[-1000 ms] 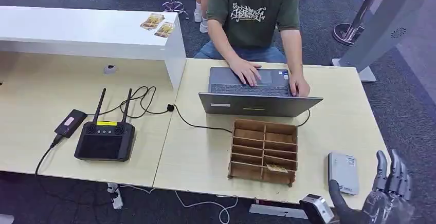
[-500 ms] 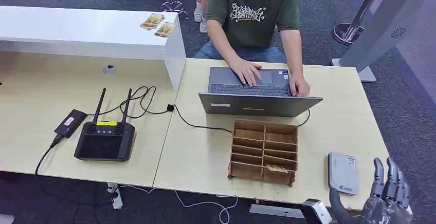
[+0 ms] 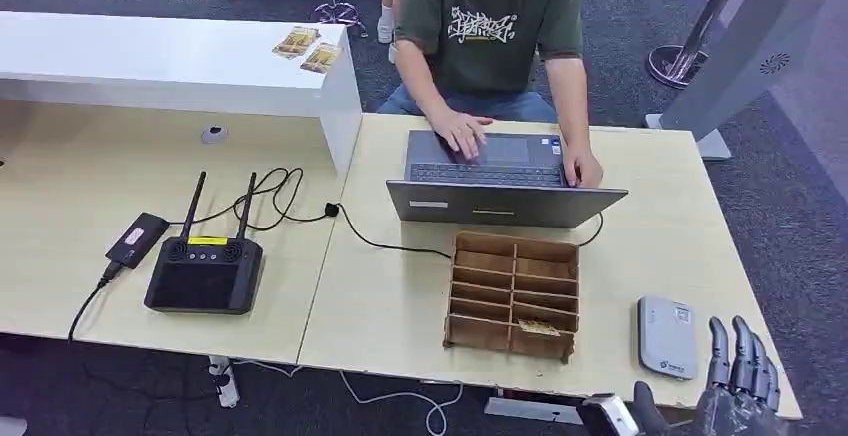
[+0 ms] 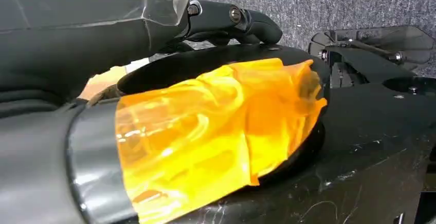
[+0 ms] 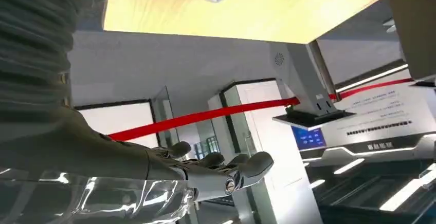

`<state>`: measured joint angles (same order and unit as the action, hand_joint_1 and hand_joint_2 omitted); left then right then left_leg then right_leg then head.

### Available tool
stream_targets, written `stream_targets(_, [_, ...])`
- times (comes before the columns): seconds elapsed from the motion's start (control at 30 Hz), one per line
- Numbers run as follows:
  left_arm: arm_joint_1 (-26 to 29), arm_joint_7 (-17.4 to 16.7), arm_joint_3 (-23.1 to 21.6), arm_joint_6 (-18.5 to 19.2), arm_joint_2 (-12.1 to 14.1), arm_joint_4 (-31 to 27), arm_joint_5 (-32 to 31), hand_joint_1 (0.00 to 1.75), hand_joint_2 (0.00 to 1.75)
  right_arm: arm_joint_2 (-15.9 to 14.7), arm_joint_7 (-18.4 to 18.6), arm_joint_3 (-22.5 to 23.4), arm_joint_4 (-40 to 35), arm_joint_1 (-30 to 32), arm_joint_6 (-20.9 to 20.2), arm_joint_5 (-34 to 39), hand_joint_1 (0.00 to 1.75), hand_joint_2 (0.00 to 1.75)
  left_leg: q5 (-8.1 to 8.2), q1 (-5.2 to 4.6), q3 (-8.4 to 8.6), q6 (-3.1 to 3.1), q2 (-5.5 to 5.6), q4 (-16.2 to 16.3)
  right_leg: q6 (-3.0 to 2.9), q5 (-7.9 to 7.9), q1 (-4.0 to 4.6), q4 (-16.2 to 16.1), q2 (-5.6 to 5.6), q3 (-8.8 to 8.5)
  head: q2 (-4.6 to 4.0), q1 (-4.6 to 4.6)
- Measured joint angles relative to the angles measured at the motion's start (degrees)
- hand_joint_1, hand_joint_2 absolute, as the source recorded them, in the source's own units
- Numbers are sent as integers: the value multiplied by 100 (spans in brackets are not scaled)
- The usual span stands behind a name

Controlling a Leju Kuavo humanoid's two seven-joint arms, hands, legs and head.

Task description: Pass the card to the sensor for recognition and then transmit it.

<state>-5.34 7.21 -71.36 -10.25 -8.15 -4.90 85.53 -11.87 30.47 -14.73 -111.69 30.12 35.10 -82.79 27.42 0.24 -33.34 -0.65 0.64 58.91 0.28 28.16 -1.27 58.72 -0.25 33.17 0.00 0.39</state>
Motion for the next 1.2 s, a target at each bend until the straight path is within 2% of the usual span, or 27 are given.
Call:
stream_targets(0.27, [2, 0, 0, -53, -11, 0, 0, 0, 0, -190, 134, -147, -2, 67, -44, 31, 0, 175, 1, 0, 0, 0, 0, 0, 0, 0, 0, 0, 1, 0, 0, 0])
stream_targets(0.53, [5, 0, 0, -57, -11, 0, 0, 0, 0, -228, 188, -225, -2, 61, -5, -70, 0, 175, 1, 0, -1, 0, 0, 0, 0, 0, 0, 0, 0, 0, 0, 0])
stream_targets(0.77, [4, 0, 0, -55, -9, 0, 0, 0, 0, -309, 389, -287, -2, 74, -232, -48, 0, 175, 1, 0, 0, 0, 0, 0, 0, 0, 0, -1, 0, 0, 0, 0])
stream_targets(1.0, [5, -13, 0, -53, -9, 0, 0, 0, 0, -638, 872, -680, -13, 111, -492, 218, 0, 175, 5, 0, -1, 5, 0, 0, 1, 1, 0, -1, 1, 0, 0, 0])
stream_targets(1.2, [5, -24, 0, -50, -9, 2, 0, 0, 0, -820, 949, -1003, 31, 80, -494, 413, 0, 175, 6, 0, -1, 5, 0, 0, 0, 1, 0, -1, 0, 0, 0, -2])
